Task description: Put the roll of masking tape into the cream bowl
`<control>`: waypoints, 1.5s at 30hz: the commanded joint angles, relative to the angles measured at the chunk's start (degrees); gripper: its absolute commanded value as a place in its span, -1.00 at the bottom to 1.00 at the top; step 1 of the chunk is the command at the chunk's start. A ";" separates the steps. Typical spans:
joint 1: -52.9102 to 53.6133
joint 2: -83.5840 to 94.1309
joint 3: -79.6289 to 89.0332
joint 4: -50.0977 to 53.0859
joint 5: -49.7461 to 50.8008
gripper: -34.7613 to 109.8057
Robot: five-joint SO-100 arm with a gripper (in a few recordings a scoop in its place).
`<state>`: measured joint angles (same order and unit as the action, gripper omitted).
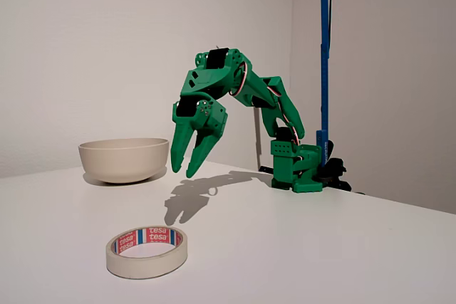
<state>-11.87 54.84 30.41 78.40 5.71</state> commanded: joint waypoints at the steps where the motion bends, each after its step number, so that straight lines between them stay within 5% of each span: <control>1: -2.37 0.79 -3.87 -1.93 0.88 -0.35; 18: 8.26 -2.64 -3.87 -5.10 6.15 -0.25; 45: 2.64 -9.05 -3.87 -1.14 10.28 -0.24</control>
<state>-9.23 43.95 30.41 76.64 14.68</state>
